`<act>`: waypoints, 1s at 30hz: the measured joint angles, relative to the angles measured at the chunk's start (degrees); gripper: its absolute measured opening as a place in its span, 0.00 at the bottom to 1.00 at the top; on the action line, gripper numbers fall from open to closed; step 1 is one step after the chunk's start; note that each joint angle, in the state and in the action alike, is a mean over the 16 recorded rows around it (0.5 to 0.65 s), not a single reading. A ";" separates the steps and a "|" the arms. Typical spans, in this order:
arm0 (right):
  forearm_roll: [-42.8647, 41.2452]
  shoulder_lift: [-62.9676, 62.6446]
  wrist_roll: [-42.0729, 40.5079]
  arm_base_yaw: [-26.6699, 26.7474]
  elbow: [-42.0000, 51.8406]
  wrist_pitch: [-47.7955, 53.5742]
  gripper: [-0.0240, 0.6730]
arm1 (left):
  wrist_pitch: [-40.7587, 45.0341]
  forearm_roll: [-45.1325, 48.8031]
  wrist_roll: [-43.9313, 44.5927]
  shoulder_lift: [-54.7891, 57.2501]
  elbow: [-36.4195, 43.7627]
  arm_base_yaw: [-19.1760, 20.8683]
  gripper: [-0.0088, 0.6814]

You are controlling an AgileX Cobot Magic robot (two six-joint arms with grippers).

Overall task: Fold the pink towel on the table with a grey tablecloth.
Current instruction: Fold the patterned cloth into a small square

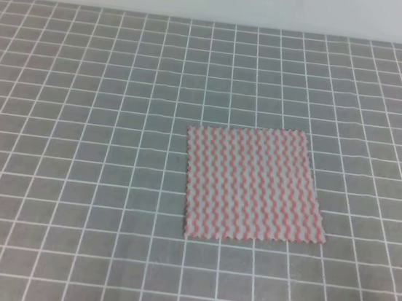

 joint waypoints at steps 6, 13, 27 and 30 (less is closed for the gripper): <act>-0.01 0.02 0.00 0.01 0.44 -0.28 0.01 | 0.07 0.00 0.00 -0.01 -0.13 0.01 0.01; -0.01 0.04 0.00 0.02 0.77 -0.49 0.01 | 0.39 -0.01 0.00 -0.05 -0.71 0.04 0.01; -0.02 0.05 0.00 0.02 0.67 -0.37 0.01 | 0.44 -0.02 0.00 -0.05 -0.80 0.04 0.01; -0.04 0.04 0.00 0.02 0.57 -0.37 0.01 | 0.34 -0.01 0.00 -0.04 -0.62 0.03 0.01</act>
